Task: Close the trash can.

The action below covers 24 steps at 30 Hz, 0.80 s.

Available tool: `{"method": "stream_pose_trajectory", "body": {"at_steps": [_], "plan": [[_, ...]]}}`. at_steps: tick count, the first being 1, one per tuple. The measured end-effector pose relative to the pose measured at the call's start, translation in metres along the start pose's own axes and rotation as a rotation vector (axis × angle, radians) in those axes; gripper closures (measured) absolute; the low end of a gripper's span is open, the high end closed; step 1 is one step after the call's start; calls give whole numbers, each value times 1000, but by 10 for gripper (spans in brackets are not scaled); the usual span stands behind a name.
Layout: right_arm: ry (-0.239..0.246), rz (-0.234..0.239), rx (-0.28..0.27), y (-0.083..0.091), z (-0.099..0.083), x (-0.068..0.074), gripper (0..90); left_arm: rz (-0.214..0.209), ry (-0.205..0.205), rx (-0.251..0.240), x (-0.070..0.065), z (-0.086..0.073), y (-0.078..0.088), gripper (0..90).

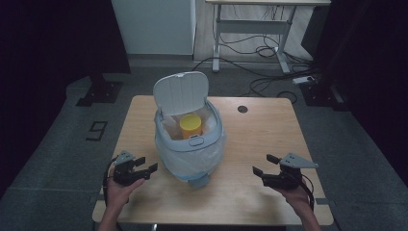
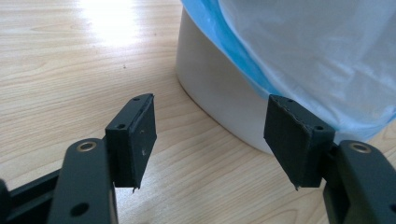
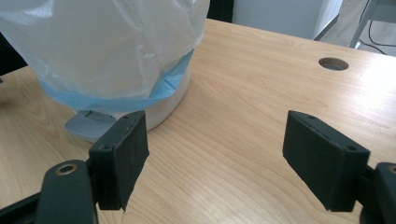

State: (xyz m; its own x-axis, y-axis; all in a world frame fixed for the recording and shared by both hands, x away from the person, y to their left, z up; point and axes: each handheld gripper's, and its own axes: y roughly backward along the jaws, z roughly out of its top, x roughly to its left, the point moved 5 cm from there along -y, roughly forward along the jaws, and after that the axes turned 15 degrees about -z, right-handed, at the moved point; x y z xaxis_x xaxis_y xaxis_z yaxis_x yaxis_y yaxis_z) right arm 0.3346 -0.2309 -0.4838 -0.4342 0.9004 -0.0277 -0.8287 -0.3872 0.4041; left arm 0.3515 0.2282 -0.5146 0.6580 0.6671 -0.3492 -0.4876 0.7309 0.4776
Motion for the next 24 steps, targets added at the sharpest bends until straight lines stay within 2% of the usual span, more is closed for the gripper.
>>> {"method": "stream_pose_trajectory", "body": {"at_steps": [6,16,24], "plan": [[-1,-2,25,-3,-9,-3,220,3,-6,-10,-4,9,7,339],[-7,-2,60,-3,-23,-6,221,-51,6,-68,-13,25,25,310],[-16,-9,81,-3,-31,-11,221,-81,3,-131,-20,46,43,310]]}}
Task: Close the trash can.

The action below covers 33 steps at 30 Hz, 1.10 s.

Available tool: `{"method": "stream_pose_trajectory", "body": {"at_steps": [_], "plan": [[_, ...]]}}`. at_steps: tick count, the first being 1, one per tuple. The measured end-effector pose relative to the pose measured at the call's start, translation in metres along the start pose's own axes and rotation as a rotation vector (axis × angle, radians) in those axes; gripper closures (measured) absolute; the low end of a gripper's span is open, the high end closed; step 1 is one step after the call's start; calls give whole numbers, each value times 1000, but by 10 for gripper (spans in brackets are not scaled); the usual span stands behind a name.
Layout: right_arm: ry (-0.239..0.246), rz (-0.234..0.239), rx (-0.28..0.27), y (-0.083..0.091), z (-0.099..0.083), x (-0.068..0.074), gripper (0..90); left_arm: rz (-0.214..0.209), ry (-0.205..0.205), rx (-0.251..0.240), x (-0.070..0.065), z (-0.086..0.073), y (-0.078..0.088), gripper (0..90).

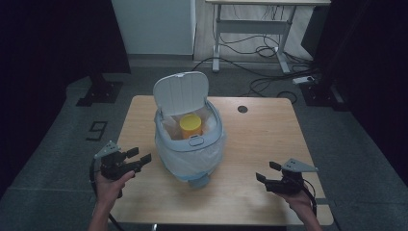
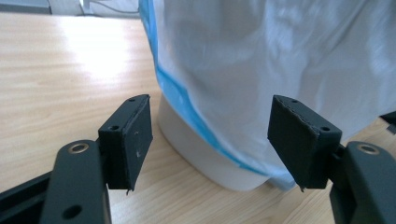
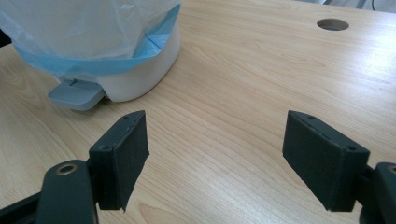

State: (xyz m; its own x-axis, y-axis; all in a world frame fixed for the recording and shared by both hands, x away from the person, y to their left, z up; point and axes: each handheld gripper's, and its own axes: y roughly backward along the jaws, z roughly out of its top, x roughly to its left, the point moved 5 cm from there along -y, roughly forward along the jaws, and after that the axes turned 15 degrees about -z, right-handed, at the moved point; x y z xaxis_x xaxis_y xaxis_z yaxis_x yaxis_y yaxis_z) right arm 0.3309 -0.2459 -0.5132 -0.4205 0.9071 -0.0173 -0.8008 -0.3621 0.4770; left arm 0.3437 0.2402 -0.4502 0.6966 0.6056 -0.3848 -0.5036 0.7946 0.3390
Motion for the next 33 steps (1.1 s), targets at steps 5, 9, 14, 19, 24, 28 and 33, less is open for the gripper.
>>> {"method": "stream_pose_trajectory", "body": {"at_steps": [5,9,14,19,24,28,33], "plan": [[-3,-3,14,-2,-4,-2,221,-16,-13,-28,-7,13,8,309],[-8,3,26,-3,-5,-2,220,-33,-26,-51,-12,25,12,310],[-14,-1,41,-4,-8,-4,221,-43,-46,-59,-18,39,13,311],[-22,-5,47,-5,-10,-6,221,-43,-75,-57,-23,53,10,312],[-21,-4,56,-7,-12,-6,221,-44,-100,-43,-28,67,3,312],[-33,-4,49,-5,-11,-9,221,-44,-112,-30,-30,77,-4,310],[-38,-6,52,-5,-12,-11,221,-39,-121,-19,-29,88,-14,310]]}}
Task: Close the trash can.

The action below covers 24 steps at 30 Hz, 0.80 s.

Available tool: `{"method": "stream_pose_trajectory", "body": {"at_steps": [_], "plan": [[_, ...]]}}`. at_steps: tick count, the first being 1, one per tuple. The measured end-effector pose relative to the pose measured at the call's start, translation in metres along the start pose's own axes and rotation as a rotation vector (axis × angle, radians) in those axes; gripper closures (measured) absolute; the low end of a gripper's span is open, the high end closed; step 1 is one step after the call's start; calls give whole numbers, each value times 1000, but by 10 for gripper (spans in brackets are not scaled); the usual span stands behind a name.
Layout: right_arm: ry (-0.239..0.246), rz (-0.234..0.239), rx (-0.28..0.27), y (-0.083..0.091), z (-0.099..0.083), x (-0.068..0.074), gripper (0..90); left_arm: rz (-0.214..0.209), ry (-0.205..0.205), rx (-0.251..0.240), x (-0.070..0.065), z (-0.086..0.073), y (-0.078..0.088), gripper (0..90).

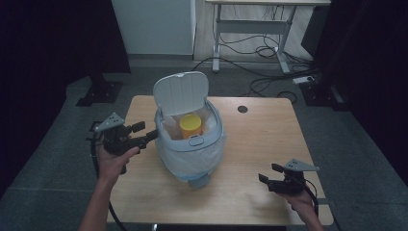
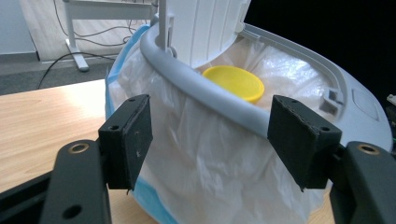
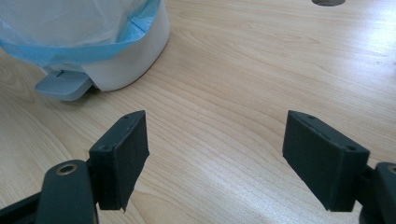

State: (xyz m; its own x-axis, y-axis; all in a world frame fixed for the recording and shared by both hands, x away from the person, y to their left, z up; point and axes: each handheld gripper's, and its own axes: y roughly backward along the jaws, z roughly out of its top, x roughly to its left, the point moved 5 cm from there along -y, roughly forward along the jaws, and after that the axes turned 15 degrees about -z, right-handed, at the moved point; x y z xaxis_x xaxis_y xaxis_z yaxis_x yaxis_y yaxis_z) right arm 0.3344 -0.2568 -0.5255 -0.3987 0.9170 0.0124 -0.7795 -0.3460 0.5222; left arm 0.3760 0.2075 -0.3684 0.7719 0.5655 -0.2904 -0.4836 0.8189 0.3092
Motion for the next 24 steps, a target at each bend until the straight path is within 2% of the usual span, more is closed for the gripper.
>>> {"method": "stream_pose_trajectory", "body": {"at_steps": [5,11,14,18,24], "plan": [[2,0,7,-1,-1,0,221,0,-2,-9,3,9,-8,311],[0,7,4,-1,-1,0,221,13,-23,-8,8,19,-15,315],[-4,7,4,-1,-1,-1,221,12,-10,-11,12,25,-19,316],[-4,4,5,0,-2,-2,221,19,-20,-3,15,30,-23,315],[-7,-2,9,-1,-2,-4,221,-2,-16,-22,20,41,-29,314]]}}
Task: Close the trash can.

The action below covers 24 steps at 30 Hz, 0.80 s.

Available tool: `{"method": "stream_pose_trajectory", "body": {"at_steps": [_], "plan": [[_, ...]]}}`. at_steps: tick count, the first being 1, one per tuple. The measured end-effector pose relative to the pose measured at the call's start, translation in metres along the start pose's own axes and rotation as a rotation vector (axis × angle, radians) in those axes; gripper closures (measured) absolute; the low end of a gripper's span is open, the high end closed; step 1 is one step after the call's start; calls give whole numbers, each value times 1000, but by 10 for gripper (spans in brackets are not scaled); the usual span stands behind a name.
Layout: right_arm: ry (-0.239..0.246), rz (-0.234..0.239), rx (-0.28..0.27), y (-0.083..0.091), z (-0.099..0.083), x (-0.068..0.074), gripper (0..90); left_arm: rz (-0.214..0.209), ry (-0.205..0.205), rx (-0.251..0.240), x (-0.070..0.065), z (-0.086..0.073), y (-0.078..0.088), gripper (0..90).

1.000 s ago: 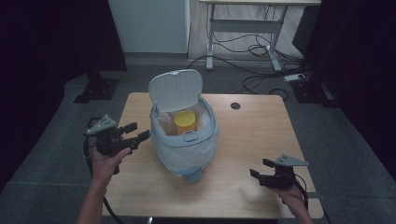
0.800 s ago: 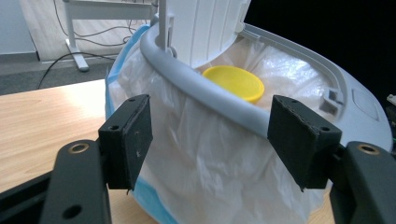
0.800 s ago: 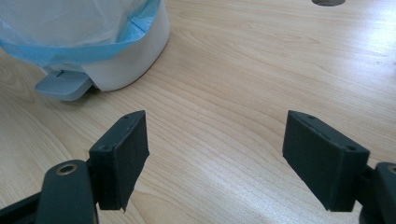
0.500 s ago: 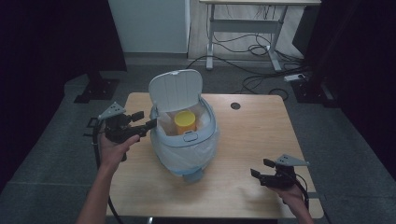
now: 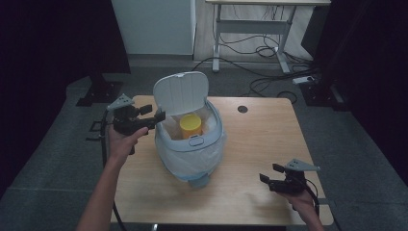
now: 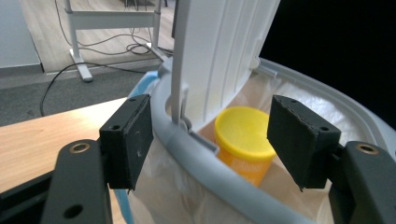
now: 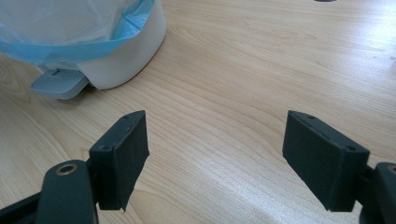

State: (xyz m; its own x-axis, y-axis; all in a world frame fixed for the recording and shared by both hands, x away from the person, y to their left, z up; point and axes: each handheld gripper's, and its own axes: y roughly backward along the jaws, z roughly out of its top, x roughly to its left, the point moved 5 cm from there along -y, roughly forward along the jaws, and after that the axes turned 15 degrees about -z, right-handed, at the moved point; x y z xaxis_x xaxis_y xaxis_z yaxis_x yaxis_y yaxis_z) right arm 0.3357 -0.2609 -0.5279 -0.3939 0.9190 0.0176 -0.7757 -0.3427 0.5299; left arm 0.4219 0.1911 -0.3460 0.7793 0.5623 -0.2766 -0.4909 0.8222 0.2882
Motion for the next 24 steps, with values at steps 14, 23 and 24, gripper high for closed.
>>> {"method": "stream_pose_trajectory", "body": {"at_steps": [14,23,24], "plan": [[-1,-3,8,-1,-2,-1,221,-49,-29,2,-3,21,-18,299],[-1,-3,8,-1,-2,0,221,-75,-57,2,-6,25,-17,268],[-1,-3,8,-1,-1,0,221,-75,-61,4,-7,26,-17,261]]}}
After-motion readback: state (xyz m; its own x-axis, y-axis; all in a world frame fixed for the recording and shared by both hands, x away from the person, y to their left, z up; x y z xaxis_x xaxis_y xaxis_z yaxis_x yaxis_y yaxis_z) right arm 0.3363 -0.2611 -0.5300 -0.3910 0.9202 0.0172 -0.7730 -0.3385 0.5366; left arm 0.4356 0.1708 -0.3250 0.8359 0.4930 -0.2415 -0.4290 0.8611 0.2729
